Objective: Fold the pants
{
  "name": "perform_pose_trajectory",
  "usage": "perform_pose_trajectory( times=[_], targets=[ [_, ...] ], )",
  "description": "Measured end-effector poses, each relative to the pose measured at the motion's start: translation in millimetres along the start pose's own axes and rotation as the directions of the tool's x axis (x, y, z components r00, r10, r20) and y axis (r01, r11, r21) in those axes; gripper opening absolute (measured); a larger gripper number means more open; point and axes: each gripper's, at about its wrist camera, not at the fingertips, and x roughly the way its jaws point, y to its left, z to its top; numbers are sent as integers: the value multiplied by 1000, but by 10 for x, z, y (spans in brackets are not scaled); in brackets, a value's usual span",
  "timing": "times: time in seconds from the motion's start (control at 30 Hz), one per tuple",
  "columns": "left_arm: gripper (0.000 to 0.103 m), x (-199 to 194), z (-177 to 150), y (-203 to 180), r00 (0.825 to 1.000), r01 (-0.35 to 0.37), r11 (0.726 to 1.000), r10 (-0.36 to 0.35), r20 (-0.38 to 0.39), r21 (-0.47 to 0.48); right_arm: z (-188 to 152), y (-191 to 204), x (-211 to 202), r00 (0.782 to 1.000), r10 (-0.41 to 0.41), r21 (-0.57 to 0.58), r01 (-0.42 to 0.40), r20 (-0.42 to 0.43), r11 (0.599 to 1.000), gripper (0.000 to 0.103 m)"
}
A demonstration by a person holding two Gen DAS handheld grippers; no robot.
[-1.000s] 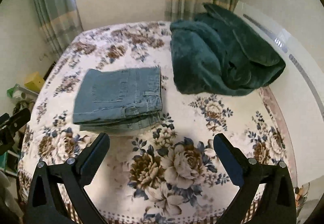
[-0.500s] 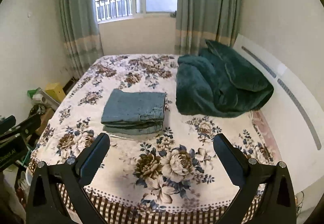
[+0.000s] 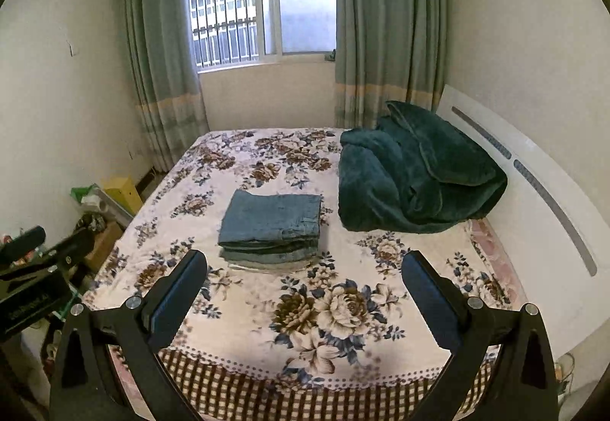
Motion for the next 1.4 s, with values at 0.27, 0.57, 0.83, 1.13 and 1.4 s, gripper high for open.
perform_pose_trajectory(
  times=[0.27, 0.57, 0.83, 1.13, 1.4],
  targets=[
    [92, -249, -94, 121, 1000, 7, 1000, -6, 18, -14, -73, 114, -370, 1000, -1, -10, 2, 23, 1000, 103],
    [92, -342, -115, 151, 1000, 4, 1000, -4, 16, -25, -101, 147, -441, 1000, 2, -6, -2, 23, 1000, 103],
    [103, -348, -170, 202, 1000, 6, 1000, -6, 6, -26, -84, 230, -628, 1000, 25, -10, -24, 10, 1000, 103],
    [103, -415, -209, 223, 1000, -15, 1000, 16, 11, -20, -55, 256, -649, 1000, 30, -11, -30, 4, 999, 103],
    [103, -424, -211, 238, 1000, -20, 1000, 20, 13, -19, -55, 292, -635, 999, 37, -14, -37, -3, 999, 103]
  ],
)
